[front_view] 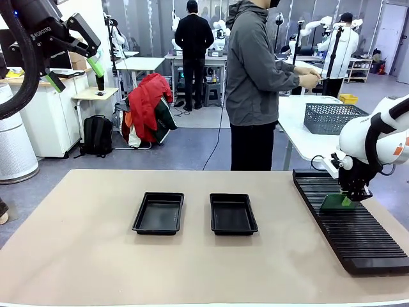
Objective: Inspect and transfer BCBs to ESD trays.
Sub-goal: Pick up the Blank PCB from the PCB Rack and place it in the left ESD tray.
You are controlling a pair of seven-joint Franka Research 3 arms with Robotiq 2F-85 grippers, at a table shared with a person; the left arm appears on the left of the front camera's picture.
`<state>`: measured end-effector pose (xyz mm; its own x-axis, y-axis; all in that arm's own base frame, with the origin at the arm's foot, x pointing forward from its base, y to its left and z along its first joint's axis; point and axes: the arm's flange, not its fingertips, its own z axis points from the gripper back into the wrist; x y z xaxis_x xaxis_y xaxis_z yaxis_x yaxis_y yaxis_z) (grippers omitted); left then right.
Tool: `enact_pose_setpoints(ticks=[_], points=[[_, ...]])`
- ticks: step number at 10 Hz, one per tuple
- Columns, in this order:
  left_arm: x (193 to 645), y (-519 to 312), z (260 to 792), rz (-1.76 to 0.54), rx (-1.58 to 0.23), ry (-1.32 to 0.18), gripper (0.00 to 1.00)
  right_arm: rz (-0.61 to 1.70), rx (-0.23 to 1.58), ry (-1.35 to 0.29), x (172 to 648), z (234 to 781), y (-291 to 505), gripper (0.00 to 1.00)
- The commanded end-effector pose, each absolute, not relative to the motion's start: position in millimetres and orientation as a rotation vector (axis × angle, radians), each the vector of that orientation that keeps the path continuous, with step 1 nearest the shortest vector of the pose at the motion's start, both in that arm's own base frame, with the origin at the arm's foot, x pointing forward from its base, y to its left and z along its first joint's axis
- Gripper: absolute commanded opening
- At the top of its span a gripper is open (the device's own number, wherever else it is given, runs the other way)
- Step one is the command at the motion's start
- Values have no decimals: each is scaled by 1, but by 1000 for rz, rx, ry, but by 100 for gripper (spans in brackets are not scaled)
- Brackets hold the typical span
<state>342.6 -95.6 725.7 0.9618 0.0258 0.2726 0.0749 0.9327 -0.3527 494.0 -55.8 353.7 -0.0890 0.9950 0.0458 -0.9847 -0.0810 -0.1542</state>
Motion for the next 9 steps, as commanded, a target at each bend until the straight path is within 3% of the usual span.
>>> enact_pose_setpoints(ticks=[1,2,3,4,9], points=[[342,-95,724,-23,-370,-275,100,1660,-89,-196,490,348,-57,17],[342,-95,724,-23,-370,-275,100,1660,-87,-201,490,347,-58,8],[342,-95,724,-23,-370,-275,100,1659,-88,-203,489,348,-59,9],[342,-95,724,-23,-370,-275,100,1658,-87,-202,489,348,-59,0],[342,-95,724,-23,-370,-275,100,1648,-126,-200,484,383,-57,0]])
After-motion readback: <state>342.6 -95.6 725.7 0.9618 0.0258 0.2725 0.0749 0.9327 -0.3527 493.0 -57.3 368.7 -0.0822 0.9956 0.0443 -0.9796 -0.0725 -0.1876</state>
